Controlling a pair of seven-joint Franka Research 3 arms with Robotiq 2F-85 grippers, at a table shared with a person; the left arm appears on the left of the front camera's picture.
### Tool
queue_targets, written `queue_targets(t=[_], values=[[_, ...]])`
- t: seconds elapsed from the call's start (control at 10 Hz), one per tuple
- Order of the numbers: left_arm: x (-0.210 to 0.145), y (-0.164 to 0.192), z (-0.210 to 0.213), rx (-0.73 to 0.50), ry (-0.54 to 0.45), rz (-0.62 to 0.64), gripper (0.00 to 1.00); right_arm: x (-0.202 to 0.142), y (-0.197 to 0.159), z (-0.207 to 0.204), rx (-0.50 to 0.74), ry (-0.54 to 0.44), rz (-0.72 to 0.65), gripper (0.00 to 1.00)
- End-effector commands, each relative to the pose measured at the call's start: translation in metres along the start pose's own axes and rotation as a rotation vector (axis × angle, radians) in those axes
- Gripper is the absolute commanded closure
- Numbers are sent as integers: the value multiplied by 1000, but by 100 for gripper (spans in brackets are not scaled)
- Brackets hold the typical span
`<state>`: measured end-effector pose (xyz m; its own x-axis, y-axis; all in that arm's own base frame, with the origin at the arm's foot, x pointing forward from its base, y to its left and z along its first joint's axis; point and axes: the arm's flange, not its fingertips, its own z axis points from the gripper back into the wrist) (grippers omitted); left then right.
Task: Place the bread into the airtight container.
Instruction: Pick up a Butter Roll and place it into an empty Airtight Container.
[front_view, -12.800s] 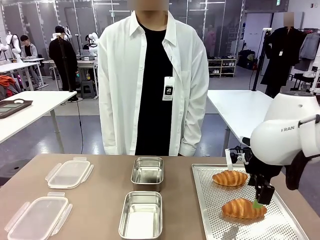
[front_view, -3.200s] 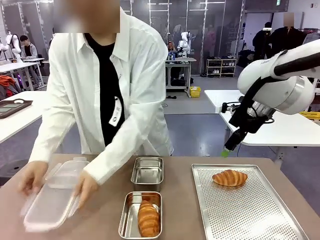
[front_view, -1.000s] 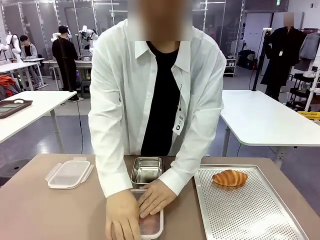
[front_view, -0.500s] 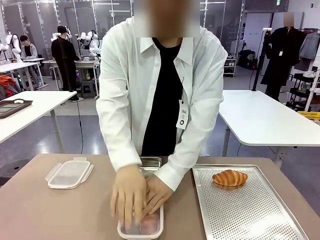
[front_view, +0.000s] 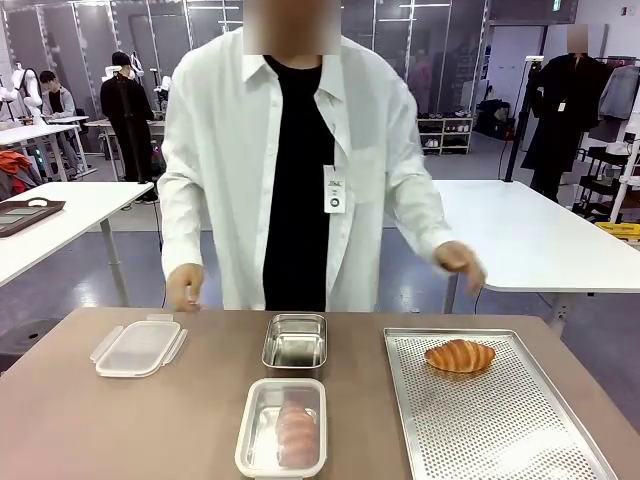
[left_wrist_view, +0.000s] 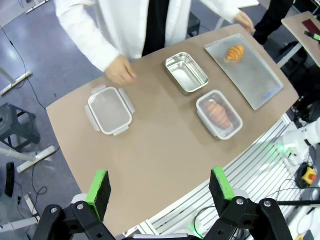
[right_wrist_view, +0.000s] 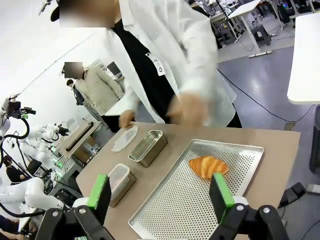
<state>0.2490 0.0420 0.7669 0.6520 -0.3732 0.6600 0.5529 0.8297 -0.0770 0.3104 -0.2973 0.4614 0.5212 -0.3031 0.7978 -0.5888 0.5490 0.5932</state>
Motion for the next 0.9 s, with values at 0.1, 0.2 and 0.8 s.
queue_targets(t=[0.1,0.2,0.8], values=[[1,0,1,-6,-1,-18,0,0,3,2,4,16,0,0],[1,0,1,-6,-1,-18,0,0,0,0,0,0,0,0],[1,0,1,-6,-1,-18,0,44,106,-125,-116,726,493,0]])
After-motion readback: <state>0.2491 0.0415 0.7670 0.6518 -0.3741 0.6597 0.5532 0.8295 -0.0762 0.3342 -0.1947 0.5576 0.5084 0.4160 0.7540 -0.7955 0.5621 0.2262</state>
